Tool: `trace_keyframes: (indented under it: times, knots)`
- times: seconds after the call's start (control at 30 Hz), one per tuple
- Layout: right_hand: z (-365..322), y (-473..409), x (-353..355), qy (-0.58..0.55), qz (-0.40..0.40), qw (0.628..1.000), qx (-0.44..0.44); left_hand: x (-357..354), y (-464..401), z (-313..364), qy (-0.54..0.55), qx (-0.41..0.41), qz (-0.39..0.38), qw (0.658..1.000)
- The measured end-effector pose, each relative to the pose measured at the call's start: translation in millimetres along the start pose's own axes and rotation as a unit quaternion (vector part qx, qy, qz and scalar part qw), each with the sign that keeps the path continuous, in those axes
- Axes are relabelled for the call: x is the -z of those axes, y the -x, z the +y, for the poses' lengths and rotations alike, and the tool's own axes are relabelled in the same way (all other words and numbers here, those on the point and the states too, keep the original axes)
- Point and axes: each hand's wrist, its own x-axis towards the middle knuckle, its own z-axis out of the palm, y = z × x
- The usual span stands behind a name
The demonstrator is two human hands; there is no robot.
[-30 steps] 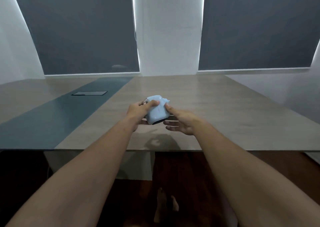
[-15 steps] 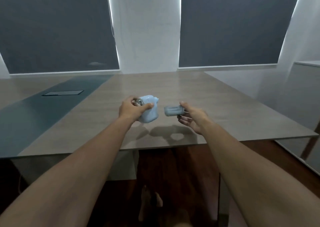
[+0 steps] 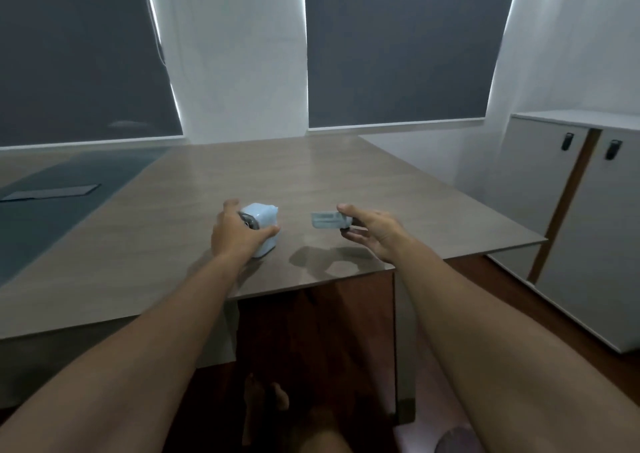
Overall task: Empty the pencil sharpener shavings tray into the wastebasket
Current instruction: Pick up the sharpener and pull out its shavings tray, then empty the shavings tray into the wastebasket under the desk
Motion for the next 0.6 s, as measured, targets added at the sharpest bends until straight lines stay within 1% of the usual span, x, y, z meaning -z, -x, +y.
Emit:
trace_keyframes:
  times: [0.07, 0.17, 0.23, 0.27, 0.3, 0.37, 0.47, 0.6]
  knots:
    - [-12, 10, 12, 0.009, 0.006, 1.000, 0.015, 4, 4, 14, -0.039, -0.047, 0.031, 0.998]
    - [-29, 29, 34, 0.021, 0.020, 0.999, 0.036, 3, 12, 50, -0.090, -0.157, 0.096, 0.979]
    - [-35, 41, 55, 0.024, 0.012, 0.999, 0.038, -7, 24, 77, -0.096, -0.232, 0.105, 0.962]
    - [-37, 50, 70, 0.032, 0.011, 0.999, 0.038, -18, 34, 91, -0.086, -0.266, 0.096, 0.955]
    - [-37, 58, 84, 0.042, 0.010, 0.998, 0.034, -28, 46, 103, -0.070, -0.287, 0.078, 0.952]
    - [-35, 75, 113, 0.075, 0.023, 0.997, 0.021, -50, 71, 120, -0.027, -0.300, 0.020, 0.953]
    - [-31, 104, 161, 0.100, 0.051, 0.994, 0.000, -88, 114, 134, 0.008, -0.279, -0.092, 0.956]
    - [-27, 143, 223, 0.111, 0.079, 0.990, -0.039, -141, 161, 136, 0.029, -0.251, -0.194, 0.948]
